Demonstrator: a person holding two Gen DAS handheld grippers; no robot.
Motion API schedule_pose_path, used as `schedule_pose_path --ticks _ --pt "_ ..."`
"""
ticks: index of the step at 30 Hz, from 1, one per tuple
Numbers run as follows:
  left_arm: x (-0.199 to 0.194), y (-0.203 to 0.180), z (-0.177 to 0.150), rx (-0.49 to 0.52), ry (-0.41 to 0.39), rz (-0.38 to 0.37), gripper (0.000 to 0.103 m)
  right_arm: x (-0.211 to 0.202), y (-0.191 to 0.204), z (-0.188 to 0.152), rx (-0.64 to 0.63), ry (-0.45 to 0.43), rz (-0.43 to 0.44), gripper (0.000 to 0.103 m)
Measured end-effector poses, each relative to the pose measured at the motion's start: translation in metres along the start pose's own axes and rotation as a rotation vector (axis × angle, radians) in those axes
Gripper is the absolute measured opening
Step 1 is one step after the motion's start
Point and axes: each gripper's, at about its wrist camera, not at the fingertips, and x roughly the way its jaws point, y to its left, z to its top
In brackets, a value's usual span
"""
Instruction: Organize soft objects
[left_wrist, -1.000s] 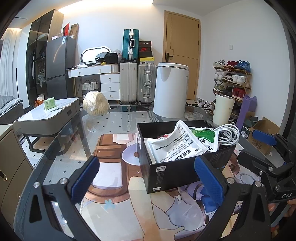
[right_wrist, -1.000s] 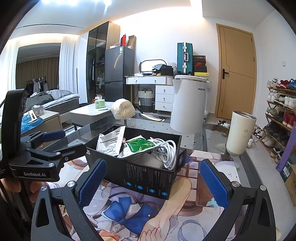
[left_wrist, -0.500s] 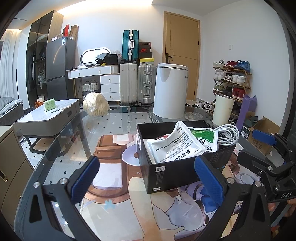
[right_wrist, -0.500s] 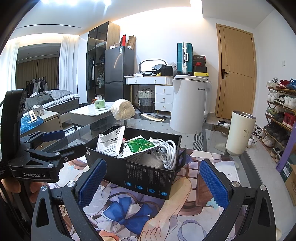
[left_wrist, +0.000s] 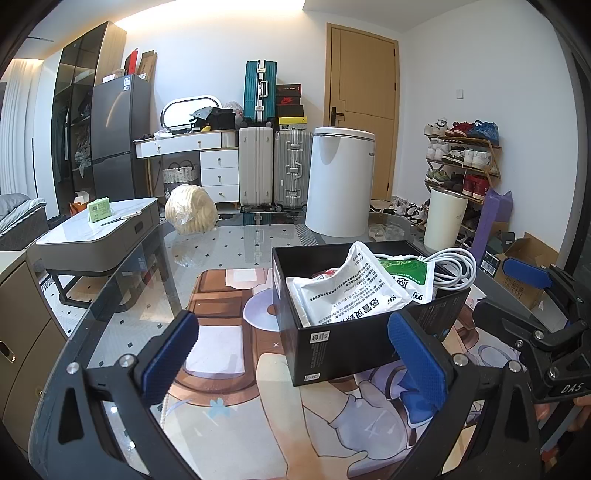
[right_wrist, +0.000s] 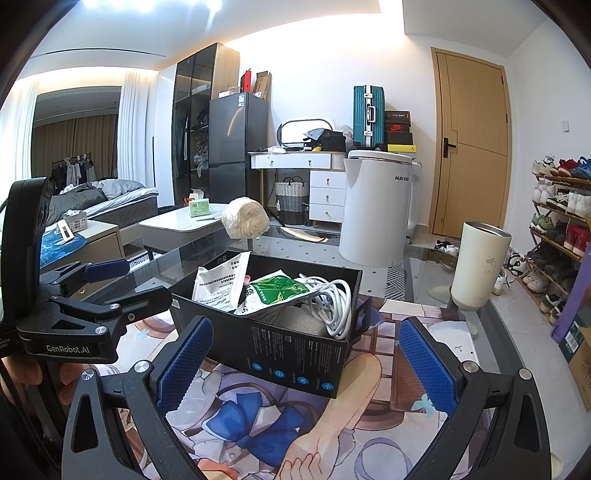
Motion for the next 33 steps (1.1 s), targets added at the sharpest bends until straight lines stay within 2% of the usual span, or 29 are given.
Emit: schedule_pose_path --ticks 33 --pt "-0.0016 -0.0006 0.0017 0.005 -0.004 -0.002 0.103 0.0 0.0 -0.001 0.0 -0.001 0.0 0.102"
